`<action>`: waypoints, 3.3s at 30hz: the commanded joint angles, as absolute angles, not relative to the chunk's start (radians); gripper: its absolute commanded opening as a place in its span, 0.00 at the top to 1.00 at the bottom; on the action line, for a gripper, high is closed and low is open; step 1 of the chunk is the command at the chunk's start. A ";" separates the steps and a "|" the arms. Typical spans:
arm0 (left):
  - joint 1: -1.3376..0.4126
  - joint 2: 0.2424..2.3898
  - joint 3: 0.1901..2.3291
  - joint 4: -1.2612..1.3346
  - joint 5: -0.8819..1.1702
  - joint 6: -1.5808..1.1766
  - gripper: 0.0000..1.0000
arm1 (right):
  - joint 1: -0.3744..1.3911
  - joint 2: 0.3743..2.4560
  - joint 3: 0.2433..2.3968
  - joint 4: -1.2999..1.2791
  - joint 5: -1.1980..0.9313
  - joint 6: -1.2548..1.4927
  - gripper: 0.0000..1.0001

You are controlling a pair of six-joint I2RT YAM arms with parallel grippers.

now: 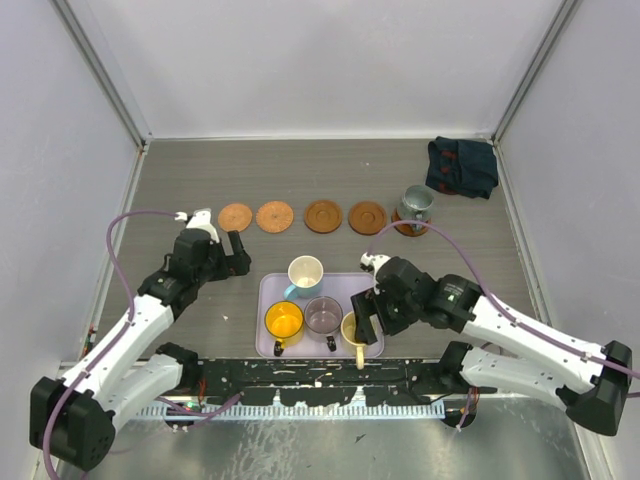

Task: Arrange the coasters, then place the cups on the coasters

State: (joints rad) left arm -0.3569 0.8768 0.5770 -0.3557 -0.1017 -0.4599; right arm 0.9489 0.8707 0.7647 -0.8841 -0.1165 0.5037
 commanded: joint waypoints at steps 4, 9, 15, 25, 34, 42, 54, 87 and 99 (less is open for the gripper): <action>-0.352 0.880 0.583 -0.311 -0.127 -0.447 0.02 | 1.023 0.935 0.790 -0.820 -0.111 0.522 0.11; -0.352 0.883 0.579 -0.303 -0.133 -0.439 0.02 | 1.143 1.031 0.795 -0.810 -0.041 0.561 0.12; -0.352 0.888 0.579 -0.302 -0.133 -0.430 0.02 | 1.243 1.143 0.812 -0.828 0.051 0.620 0.11; -0.351 0.891 0.565 -0.292 -0.115 -0.431 0.02 | 1.278 1.161 0.801 -0.860 0.163 0.751 0.35; -0.351 0.911 0.561 -0.271 -0.086 -0.439 0.02 | 1.281 1.159 0.801 -0.874 0.160 0.792 0.70; -0.351 0.909 0.563 -0.274 -0.085 -0.427 0.02 | 1.291 1.203 0.797 -0.843 0.185 0.830 0.68; -0.351 0.899 0.569 -0.292 -0.076 -0.415 0.02 | 1.329 1.224 0.793 -0.843 0.352 0.955 0.98; -0.351 0.934 0.567 -0.198 -0.058 -0.431 0.02 | 0.791 1.238 1.089 -0.515 0.715 0.386 0.99; -0.351 1.067 0.636 -0.203 -0.063 -0.415 0.02 | 0.488 1.600 1.324 -0.355 0.348 0.217 0.99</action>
